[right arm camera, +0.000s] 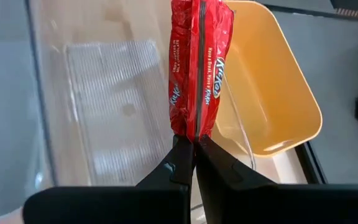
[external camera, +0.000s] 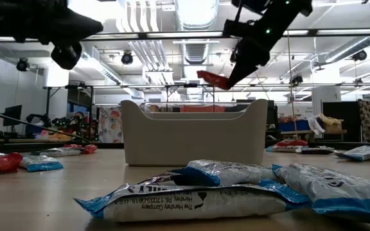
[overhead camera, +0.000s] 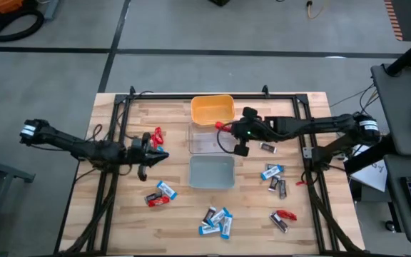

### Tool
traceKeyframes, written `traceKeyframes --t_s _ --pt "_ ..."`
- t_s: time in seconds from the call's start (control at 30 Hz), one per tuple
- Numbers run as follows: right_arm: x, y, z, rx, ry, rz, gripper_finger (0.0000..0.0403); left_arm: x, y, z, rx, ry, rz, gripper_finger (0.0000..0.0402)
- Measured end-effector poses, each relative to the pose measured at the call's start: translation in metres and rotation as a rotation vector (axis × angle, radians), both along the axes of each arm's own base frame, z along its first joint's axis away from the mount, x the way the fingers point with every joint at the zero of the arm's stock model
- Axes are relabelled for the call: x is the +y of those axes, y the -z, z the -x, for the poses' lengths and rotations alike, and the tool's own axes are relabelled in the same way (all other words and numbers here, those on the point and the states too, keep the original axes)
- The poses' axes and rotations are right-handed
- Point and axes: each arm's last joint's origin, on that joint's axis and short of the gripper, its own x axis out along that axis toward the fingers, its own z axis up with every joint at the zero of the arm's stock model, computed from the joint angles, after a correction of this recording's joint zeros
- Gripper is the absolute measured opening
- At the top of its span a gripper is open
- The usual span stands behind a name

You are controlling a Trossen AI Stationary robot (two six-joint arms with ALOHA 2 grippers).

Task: Organize candy in baskets
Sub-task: Put the red chocolate bar into the transparent bin

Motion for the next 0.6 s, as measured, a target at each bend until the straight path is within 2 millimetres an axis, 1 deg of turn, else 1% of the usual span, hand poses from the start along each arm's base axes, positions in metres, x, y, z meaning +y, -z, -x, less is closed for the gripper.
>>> traceKeyframes --t_s 0.17,0.3,0.37,0.47,0.6 --pt "-0.004 0.008 -0.016 0.043 0.0 0.004 0.0009 -0.002 -0.007 -0.009 0.372 -0.031 0.028 0.0006" --pt "-0.006 0.01 -0.028 0.062 0.003 0.003 0.0009 -0.004 -0.007 -0.014 0.611 -0.08 0.046 0.0006" --pt "-0.006 0.01 -0.033 0.078 0.002 0.002 0.0009 -0.004 -0.005 -0.016 0.699 -0.1 0.044 0.0006" --pt "-0.007 0.01 -0.039 0.084 -0.003 0.005 0.0017 -0.007 -0.002 -0.022 0.77 -0.111 0.034 0.0006" --pt "-0.007 0.011 -0.042 0.087 -0.008 0.002 0.0048 -0.01 0.003 -0.026 0.838 -0.105 0.016 0.0006"
